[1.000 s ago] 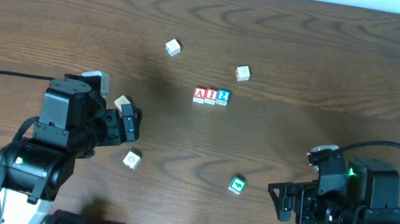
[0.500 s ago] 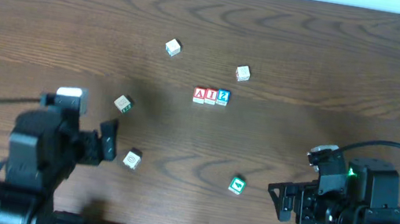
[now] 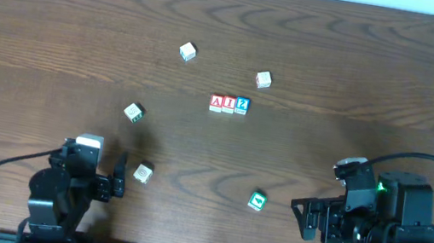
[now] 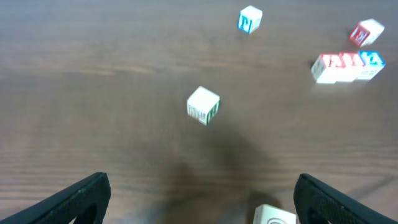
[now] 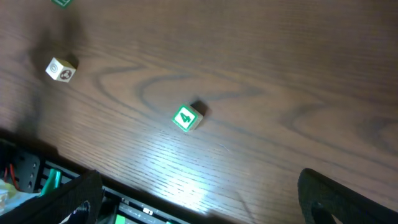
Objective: Spell out Ai2
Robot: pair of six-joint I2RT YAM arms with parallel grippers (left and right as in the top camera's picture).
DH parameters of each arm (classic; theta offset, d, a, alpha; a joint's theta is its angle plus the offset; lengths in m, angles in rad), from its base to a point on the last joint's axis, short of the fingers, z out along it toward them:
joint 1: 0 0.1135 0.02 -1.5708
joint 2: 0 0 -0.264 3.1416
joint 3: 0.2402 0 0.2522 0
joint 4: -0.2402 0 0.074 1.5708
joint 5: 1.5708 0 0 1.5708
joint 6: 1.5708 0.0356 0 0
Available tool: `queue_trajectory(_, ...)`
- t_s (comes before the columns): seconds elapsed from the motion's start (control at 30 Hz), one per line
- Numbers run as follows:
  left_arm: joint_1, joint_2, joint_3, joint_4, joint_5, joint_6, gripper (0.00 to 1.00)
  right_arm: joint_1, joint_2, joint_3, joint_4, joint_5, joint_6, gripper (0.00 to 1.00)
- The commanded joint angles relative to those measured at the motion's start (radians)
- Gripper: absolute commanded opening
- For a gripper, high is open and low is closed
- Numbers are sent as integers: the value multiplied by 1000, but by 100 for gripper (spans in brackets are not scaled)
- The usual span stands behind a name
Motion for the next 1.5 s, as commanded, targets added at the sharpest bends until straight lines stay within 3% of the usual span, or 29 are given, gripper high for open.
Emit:
queue_trajectory(0.0, 10, -43, -41, 12, 26, 24, 96, -5, 0, -2, 0, 3, 12, 99)
queue_trajectory(0.43, 9, -157, -118, 13, 23, 22, 95, -5, 0, -2, 0, 3, 12, 99)
queue_trajectory(1.37, 8, -156, -118, 13, 17, 24, 95, -5, 0, -2, 0, 3, 12, 99)
queue_trajectory(1.47, 8, -156, -118, 13, 17, 24, 96, -5, -12, -3, 62, 69, -29, 99)
